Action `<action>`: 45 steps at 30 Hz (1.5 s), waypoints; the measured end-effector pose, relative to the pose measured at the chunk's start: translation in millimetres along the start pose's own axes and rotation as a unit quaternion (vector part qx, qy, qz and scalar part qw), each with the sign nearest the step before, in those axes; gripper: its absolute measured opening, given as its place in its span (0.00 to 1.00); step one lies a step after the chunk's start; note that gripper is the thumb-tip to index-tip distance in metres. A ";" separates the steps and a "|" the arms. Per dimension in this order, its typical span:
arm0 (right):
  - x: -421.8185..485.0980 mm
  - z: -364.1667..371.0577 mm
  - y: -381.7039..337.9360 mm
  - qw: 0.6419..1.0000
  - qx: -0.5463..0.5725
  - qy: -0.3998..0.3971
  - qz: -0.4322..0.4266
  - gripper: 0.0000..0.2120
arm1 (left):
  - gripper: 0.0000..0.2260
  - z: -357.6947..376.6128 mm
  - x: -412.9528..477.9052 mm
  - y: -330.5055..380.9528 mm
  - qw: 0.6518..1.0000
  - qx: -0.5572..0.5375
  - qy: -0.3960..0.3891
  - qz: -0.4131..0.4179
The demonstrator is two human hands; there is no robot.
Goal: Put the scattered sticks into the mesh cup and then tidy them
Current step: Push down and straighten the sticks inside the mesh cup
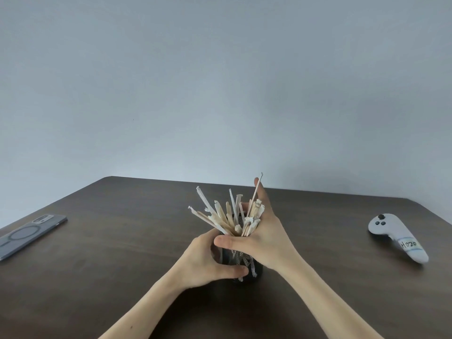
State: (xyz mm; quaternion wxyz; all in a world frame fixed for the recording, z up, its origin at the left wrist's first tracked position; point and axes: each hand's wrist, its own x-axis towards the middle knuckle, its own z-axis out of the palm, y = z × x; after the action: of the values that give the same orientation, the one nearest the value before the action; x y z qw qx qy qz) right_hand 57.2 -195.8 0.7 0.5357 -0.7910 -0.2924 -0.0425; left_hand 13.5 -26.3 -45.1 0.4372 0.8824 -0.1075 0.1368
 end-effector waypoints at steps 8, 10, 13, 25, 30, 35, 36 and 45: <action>-1.0 -12.7 3.3 0.980 0.146 0.121 0.066 0.21 | 0.24 1.3 -1.6 6.8 1.000 -0.005 -0.008 -0.014; -5.4 -18.4 8.1 0.978 0.184 0.058 0.075 0.22 | 0.26 0.2 -0.5 6.0 1.000 -0.015 -0.007 -0.016; -7.7 -22.2 15.1 0.972 0.220 -0.025 0.082 0.31 | 0.28 -2.2 -0.4 4.1 1.000 -0.021 -0.009 -0.020; -6.4 -34.5 30.4 0.933 0.327 -0.128 0.080 0.25 | 0.27 -10.5 1.0 3.7 0.997 -0.048 -0.044 -0.045; -9.1 -36.4 30.5 0.942 0.294 -0.141 0.083 0.30 | 0.26 -11.4 -0.5 2.7 0.997 -0.030 -0.053 -0.040; -14.3 -33.6 31.1 0.953 0.254 -0.144 0.083 0.29 | 0.25 -10.9 1.3 2.5 0.997 -0.034 -0.038 -0.053; -15.8 -30.9 33.3 0.958 0.234 -0.145 0.084 0.29 | 0.24 -9.9 1.9 0.8 0.997 -0.028 -0.036 -0.055; -17.7 -12.2 37.2 0.981 0.144 -0.104 0.082 0.27 | 0.23 -6.8 3.6 2.1 0.998 -0.044 -0.011 -0.050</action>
State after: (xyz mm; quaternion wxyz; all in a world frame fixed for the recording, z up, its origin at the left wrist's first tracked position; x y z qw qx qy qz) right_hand 64.5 -223.3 -31.6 0.6119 -0.7273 -0.2837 0.1271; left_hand 15.2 -22.3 -38.5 0.4806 0.8680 -0.0739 0.1006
